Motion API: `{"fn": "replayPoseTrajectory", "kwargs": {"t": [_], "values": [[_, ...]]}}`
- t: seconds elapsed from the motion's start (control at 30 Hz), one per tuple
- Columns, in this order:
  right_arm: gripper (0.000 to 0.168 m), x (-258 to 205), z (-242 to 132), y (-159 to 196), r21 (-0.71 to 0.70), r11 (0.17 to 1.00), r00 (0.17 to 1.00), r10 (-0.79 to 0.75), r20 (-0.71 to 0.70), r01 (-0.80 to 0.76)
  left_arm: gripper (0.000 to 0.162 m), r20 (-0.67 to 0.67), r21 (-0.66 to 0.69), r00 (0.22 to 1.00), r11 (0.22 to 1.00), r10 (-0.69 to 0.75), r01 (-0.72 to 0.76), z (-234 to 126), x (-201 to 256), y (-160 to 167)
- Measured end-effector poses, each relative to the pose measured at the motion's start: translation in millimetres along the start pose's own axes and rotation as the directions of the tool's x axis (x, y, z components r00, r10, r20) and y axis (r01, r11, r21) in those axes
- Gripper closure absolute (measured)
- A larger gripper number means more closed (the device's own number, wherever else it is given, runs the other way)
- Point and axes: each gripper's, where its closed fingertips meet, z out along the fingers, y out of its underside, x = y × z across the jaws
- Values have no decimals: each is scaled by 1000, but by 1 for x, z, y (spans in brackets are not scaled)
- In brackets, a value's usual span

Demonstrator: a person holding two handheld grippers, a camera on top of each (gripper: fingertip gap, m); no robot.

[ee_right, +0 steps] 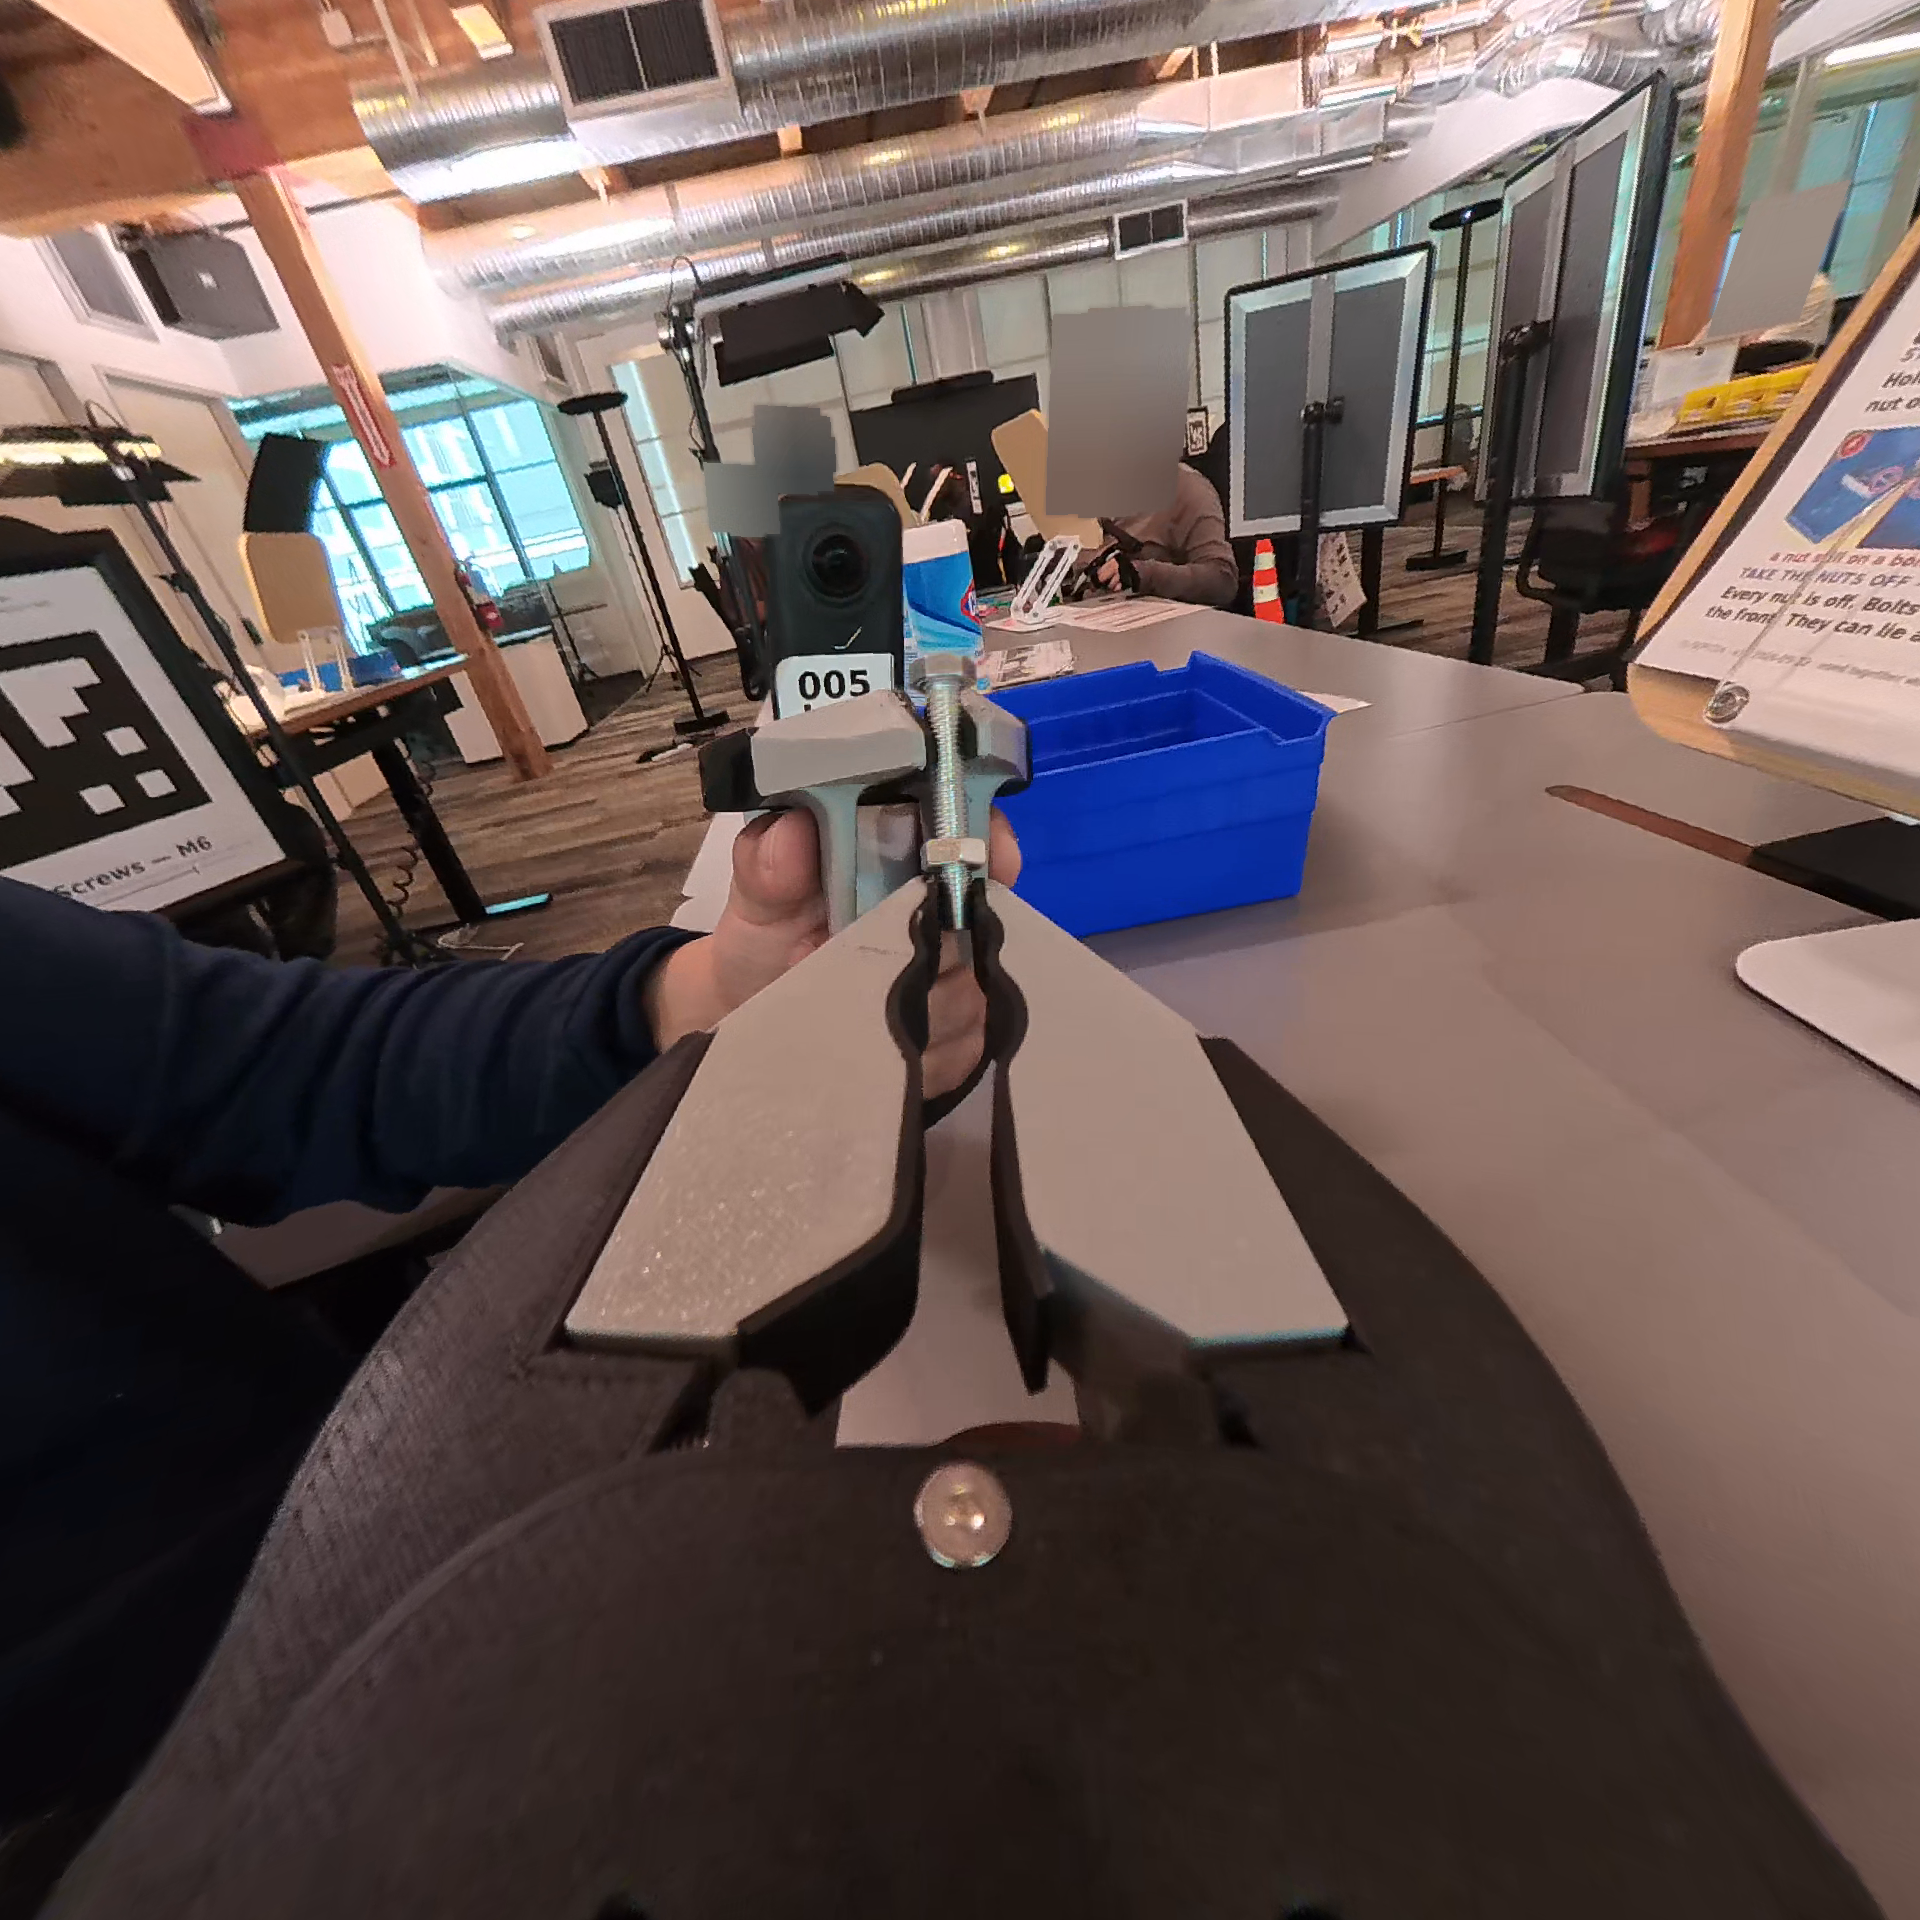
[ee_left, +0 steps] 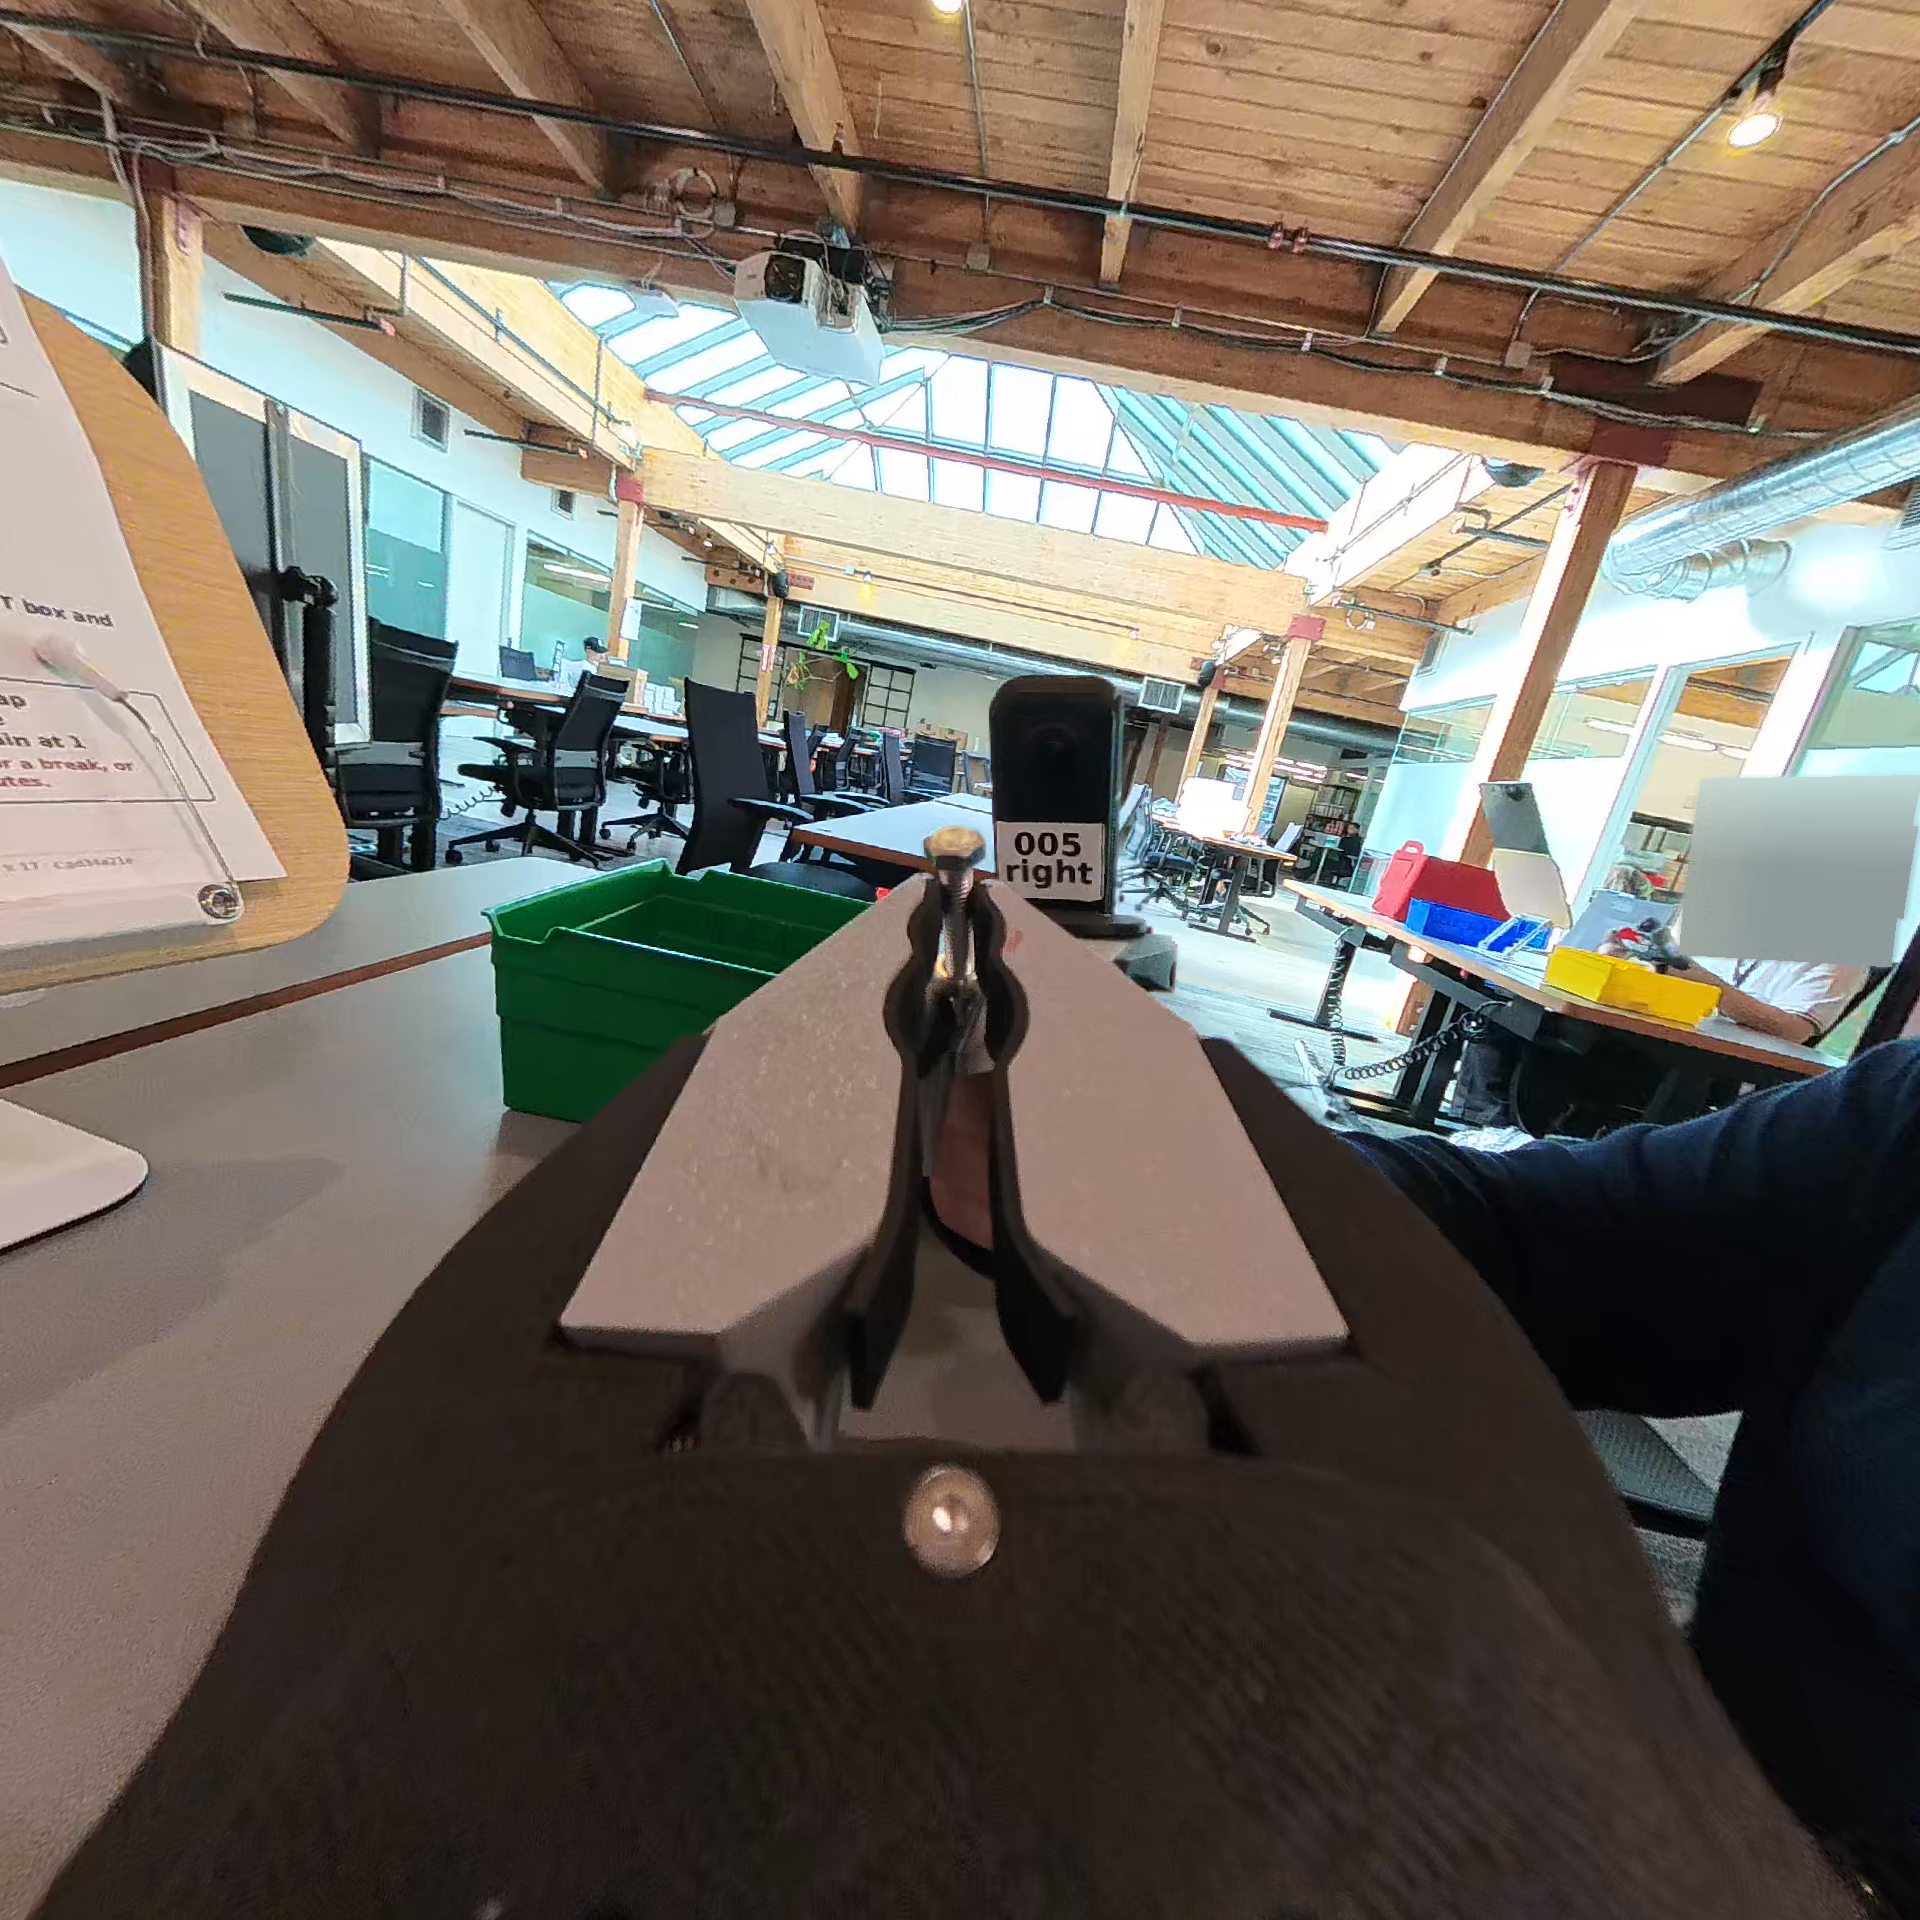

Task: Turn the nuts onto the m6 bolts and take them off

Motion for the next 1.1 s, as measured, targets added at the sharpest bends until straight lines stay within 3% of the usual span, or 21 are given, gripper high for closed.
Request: {"fn": "replayPoseTrajectory", "kwargs": {"t": [0.67, 1.1], "values": [[163, 0, -8, -13, 85, 988, 990, 119, 75, -125, 158, -25, 24, 997, 997, -69, 69, -5, -4, -4], [165, 8, -9, -1, 0, 991, 990, 137, 34, -137, 152, 34, -93, 997, 993, -76, 79, -12, -20, 11]]}}
